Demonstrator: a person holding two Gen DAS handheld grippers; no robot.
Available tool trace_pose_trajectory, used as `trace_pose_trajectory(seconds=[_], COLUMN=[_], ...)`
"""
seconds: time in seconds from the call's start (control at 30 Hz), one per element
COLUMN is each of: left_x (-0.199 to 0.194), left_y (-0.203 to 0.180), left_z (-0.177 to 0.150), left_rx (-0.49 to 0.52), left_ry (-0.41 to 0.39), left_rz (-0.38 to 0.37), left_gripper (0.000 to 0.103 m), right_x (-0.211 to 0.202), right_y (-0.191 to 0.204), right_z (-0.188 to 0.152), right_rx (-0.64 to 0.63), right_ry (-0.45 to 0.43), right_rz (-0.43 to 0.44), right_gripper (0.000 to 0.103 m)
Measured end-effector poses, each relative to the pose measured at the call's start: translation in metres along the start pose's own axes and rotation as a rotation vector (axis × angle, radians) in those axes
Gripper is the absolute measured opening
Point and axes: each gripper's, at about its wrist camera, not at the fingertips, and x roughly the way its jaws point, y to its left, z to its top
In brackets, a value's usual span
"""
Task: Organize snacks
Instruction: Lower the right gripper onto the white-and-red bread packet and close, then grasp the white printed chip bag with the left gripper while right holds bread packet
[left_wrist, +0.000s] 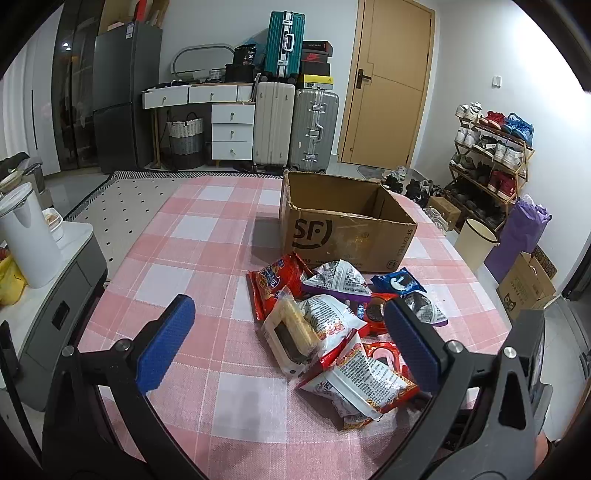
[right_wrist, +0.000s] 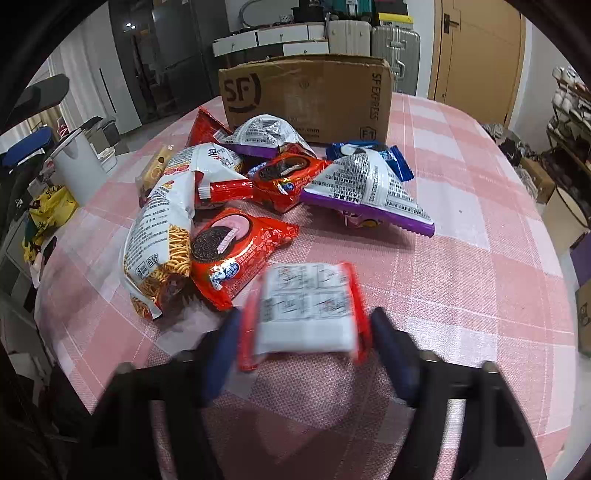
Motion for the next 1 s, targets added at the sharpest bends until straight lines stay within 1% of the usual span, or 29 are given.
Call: trace_pose_trajectory(seconds=[0.03,0.07,0.17,0.37,0.5,0.63,0.8,0.83,1.0], left_x=[0.001,0.003,0.005,0.005,0.005,0.010,0.023,0.024,0.038], left_y=[0.001,0.002,0.009,0.027,0.029,0.034,0.033,0.031,0.015], left_z=[0.000,-0.001,-0.004,-0.004,-0.003,-0.006,-0.015,-0.017,-0.029], left_rx=[-0.001,-0.002,-0.010,-0.051,-0.057,-0.068,-0.083,-0.082,-0.045], left_ry=[-0.001,-0.003,-0.002,0.004,0.007,0.041,0.110,0.119,0.189], left_rz=[0.001,0.004,0.018,0.036,0.029,-0.003,-0.118,-0.125,-0.204], left_gripper=[0.102,0.102,0.102,0.102,0.102,0.102,0.102,0.102,0.102], right_x=[-0.001,-0.001,-0.004,-0.012,-0.016,-0.020,-0.027,-0.028,-0.030], right_y=[-0.001,-0.003,-0.006,-0.008,-0.009,-0.010,-0.012,-0.014,-0.017], right_z=[0.000,0.000,0.000,0.000,0.001,0.001,0.000,0.000,-0.002], right_rx=[0.006,0.010,0.030,0.045,0.046,0.051,0.054,0.060,0.067], right_ry=[-0.004,-0.006,-0.015,-0.051,-0.057,-0.075,-0.096,-0.100,-0.107], right_rz=[0.018,0.026,0.047,0.058,0.059,0.060,0.058,0.066,0.062], right_gripper=[0.055,0.052,0.049,0.048,0.048,0.048,0.048,0.048,0.048])
